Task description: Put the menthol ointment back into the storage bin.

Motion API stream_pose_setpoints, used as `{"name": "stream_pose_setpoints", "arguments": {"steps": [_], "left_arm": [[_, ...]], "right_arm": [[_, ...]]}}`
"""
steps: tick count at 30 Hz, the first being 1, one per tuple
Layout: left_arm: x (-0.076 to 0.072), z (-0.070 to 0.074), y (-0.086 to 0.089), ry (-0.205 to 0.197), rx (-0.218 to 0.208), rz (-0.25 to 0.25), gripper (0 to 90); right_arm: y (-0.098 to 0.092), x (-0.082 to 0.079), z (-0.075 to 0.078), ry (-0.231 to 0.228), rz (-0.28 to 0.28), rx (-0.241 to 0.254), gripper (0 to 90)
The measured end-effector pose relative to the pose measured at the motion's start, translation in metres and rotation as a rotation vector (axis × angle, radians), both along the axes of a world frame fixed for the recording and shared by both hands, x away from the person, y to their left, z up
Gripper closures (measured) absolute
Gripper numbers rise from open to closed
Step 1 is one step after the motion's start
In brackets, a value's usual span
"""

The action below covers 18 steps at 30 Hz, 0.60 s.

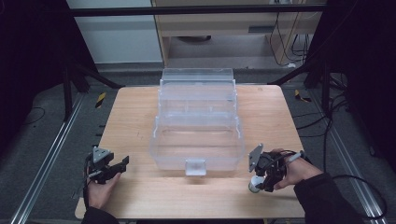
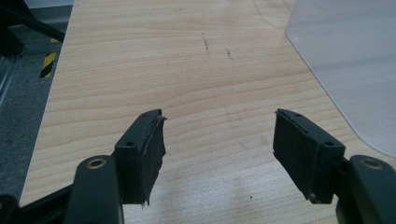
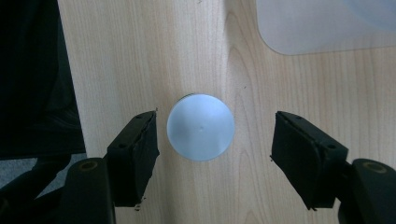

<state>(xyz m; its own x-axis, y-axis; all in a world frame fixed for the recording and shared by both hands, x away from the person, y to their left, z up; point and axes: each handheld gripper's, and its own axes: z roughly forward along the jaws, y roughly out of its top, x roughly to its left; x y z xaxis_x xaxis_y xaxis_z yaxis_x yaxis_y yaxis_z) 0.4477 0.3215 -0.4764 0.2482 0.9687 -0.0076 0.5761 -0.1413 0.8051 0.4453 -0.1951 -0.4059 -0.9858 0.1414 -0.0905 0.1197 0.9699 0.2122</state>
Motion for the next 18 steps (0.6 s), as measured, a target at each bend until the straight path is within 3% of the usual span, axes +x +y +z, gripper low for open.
{"name": "stream_pose_setpoints", "arguments": {"steps": [18], "left_arm": [[0.000,0.000,0.000,0.002,-0.002,0.001,33.3]], "right_arm": [[0.007,-0.001,-0.021,0.025,0.012,-0.058,36.6]]}}
